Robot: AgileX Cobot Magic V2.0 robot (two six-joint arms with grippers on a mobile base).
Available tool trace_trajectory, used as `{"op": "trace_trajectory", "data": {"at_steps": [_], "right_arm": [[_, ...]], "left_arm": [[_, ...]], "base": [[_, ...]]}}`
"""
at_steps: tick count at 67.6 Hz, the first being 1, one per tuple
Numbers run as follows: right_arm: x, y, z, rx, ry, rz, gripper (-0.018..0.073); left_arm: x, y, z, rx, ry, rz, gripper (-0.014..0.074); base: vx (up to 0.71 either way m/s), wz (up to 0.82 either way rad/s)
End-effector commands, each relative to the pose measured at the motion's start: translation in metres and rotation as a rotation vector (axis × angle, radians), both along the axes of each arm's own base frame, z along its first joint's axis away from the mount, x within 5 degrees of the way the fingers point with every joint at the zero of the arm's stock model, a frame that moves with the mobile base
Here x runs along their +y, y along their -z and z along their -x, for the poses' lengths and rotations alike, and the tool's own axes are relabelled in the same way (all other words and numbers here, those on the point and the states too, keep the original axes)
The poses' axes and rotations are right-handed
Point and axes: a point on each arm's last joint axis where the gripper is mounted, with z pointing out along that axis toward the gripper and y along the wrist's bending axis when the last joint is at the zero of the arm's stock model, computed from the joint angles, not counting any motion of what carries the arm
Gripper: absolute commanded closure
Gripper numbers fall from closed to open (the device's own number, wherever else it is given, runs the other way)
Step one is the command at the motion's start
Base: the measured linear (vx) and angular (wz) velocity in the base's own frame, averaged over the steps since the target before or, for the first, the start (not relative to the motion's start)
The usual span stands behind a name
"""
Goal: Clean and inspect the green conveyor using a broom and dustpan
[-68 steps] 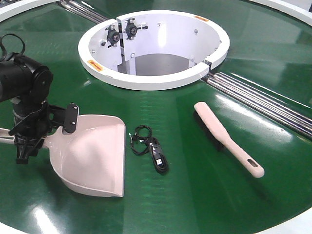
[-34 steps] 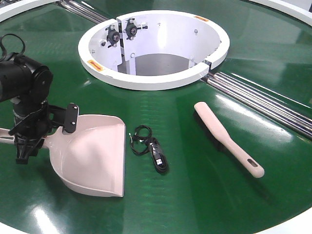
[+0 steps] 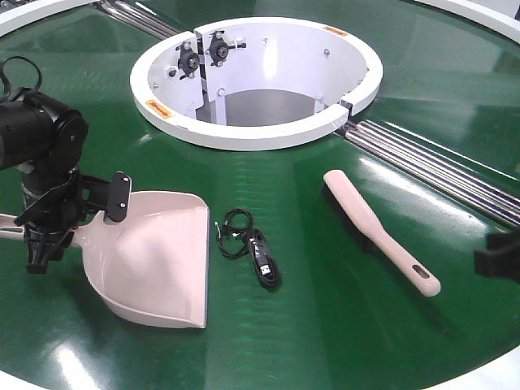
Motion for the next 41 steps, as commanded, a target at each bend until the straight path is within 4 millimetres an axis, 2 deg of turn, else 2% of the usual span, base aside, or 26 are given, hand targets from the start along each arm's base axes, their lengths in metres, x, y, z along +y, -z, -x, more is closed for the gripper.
{"op": "trace_trajectory", "data": {"at_steps": [1, 7, 13, 23, 32, 41], "right_arm": [[0.005, -0.02, -0.024, -0.057, -0.049, -0.003, 0.0104], [0.008, -0.026, -0.043, -0.029, -0.072, -0.006, -0.0015], [0.01, -0.028, -0.064, 0.04, -0.085, 0.0, -0.0064], [0.016, -0.036, -0.098, 0.144, -0.109, 0.0, -0.0043], [0.041, -0.039, -0.125, 0.218, -0.199, 0.072, -0.0014], [0.059, -0.03, -0.146, 0.364, -0.205, 0.137, -0.0013]], "left_arm": [[-0.001, -0.024, 0.004, -0.055, -0.018, 0.007, 0.0603], [-0.001, -0.024, 0.004, -0.055, -0.018, 0.007, 0.0603], [-0.001, -0.024, 0.004, -0.055, -0.018, 0.007, 0.0603], [-0.001, -0.024, 0.004, -0.055, -0.018, 0.007, 0.0603], [-0.001, -0.024, 0.004, -0.055, -0.018, 0.007, 0.0603], [-0.001, -0.024, 0.004, -0.055, -0.018, 0.007, 0.0603]], "base": [[0.0, 0.0], [0.0, 0.0], [0.0, 0.0], [0.0, 0.0], [0.0, 0.0], [0.0, 0.0]]}}
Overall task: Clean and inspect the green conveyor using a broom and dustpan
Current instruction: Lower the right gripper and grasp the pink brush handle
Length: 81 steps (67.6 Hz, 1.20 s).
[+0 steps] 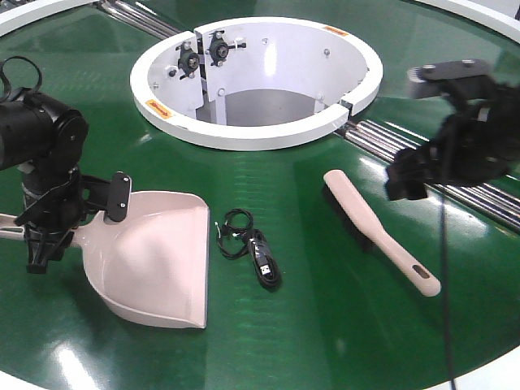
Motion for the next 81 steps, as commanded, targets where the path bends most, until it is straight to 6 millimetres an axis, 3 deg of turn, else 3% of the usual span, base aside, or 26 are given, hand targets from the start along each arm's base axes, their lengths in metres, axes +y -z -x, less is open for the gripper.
{"op": "trace_trajectory", "data": {"at_steps": [1, 11, 29, 55, 64, 73, 81], "right_arm": [[0.009, -0.01, -0.013, 0.037, -0.002, 0.044, -0.0013], [0.015, 0.014, -0.035, 0.157, -0.011, 0.076, -0.0013], [0.019, 0.061, -0.056, 0.287, -0.032, 0.112, -0.0013], [0.023, 0.111, -0.073, 0.388, -0.034, 0.137, -0.0011], [0.024, 0.119, -0.076, 0.391, -0.021, 0.135, 0.0004], [0.024, 0.123, -0.078, 0.392, -0.011, 0.133, 0.0064], [0.023, 0.123, -0.079, 0.382, -0.001, 0.151, 0.0198]], "left_arm": [[-0.001, -0.024, 0.004, -0.055, -0.018, 0.007, 0.0603], [-0.001, -0.024, 0.004, -0.055, -0.018, 0.007, 0.0603], [-0.001, -0.024, 0.004, -0.055, -0.018, 0.007, 0.0603], [-0.001, -0.024, 0.004, -0.055, -0.018, 0.007, 0.0603], [-0.001, -0.024, 0.004, -0.055, -0.018, 0.007, 0.0603], [-0.001, -0.024, 0.004, -0.055, -0.018, 0.007, 0.0603], [-0.001, -0.024, 0.004, -0.055, -0.018, 0.007, 0.0603]], "base": [[0.0, 0.0], [0.0, 0.0], [0.0, 0.0], [0.0, 0.0], [0.0, 0.0], [0.0, 0.0], [0.0, 0.0]]}}
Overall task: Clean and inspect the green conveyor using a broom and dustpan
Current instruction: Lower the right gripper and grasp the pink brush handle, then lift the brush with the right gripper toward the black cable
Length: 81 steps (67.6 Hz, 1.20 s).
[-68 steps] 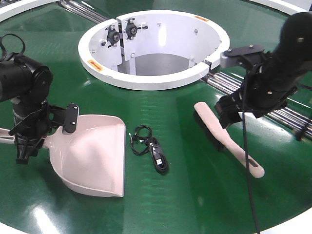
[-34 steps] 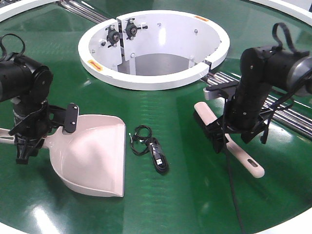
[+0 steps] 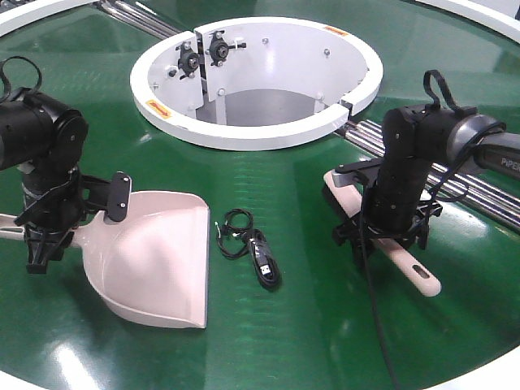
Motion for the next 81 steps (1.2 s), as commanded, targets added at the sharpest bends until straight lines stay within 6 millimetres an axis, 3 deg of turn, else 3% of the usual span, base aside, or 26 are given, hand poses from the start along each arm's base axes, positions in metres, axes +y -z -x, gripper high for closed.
{"op": "trace_trajectory", "data": {"at_steps": [1, 15, 34, 46, 61, 81], "right_arm": [[-0.002, -0.026, -0.002, -0.087, 0.004, 0.01, 0.0223], [-0.004, -0.029, -0.002, -0.1, 0.035, 0.028, 0.0577], [-0.001, -0.066, 0.013, -0.144, 0.103, -0.02, 0.0567], [0.026, -0.08, 0.033, -0.116, 0.104, 0.009, 0.0564], [0.079, -0.076, 0.054, -0.114, 0.108, 0.017, 0.0564], [0.108, -0.048, 0.062, -0.044, 0.18, 0.057, 0.0564]], "left_arm": [[-0.001, -0.024, 0.004, -0.055, -0.017, 0.006, 0.0603], [-0.001, -0.024, 0.004, -0.055, -0.017, 0.006, 0.0603], [-0.001, -0.024, 0.004, -0.055, -0.017, 0.006, 0.0603], [-0.001, -0.024, 0.004, -0.055, -0.017, 0.006, 0.0603], [-0.001, -0.024, 0.004, -0.055, -0.017, 0.006, 0.0603], [-0.001, -0.024, 0.004, -0.055, -0.017, 0.006, 0.0603]], "base": [[0.0, 0.0], [0.0, 0.0], [0.0, 0.0], [0.0, 0.0], [0.0, 0.0], [0.0, 0.0]]}}
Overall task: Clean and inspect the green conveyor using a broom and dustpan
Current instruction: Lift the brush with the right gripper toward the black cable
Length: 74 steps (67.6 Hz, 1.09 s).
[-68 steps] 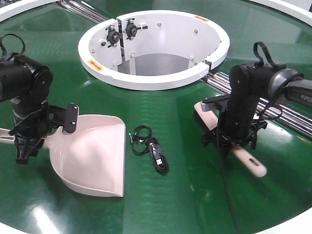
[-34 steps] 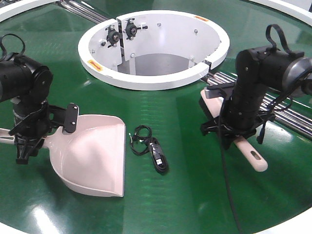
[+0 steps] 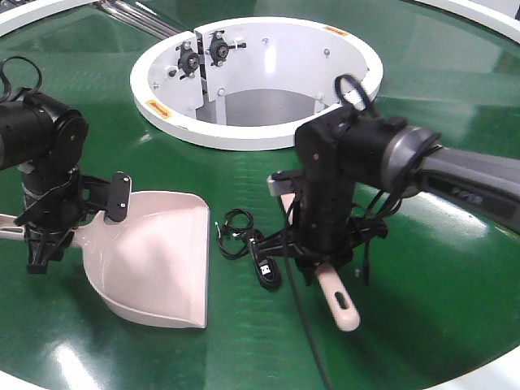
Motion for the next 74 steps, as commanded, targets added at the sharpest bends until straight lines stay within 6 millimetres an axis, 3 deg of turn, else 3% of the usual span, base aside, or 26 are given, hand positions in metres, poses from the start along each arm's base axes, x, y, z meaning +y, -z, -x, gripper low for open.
{"op": "trace_trajectory", "data": {"at_steps": [1, 12, 36, 55, 74], "right_arm": [[-0.001, -0.015, 0.005, 0.009, 0.035, 0.02, 0.0564], [0.002, -0.006, 0.003, 0.036, 0.058, 0.018, 0.0564], [0.013, -0.014, -0.007, 0.02, 0.042, -0.046, 0.0564], [0.017, 0.002, -0.01, 0.065, 0.01, -0.045, 0.0564], [0.032, -0.013, -0.017, 0.054, -0.032, -0.164, 0.0564]], "left_arm": [[-0.001, -0.024, 0.003, -0.055, -0.017, 0.005, 0.0603], [-0.001, -0.024, 0.003, -0.055, -0.017, 0.005, 0.0603], [-0.001, -0.024, 0.003, -0.055, -0.017, 0.005, 0.0603], [-0.001, -0.024, 0.003, -0.055, -0.017, 0.005, 0.0603], [-0.001, -0.024, 0.003, -0.055, -0.017, 0.005, 0.0603]], "base": [[0.0, 0.0], [0.0, 0.0], [0.0, 0.0], [0.0, 0.0], [0.0, 0.0]]}}
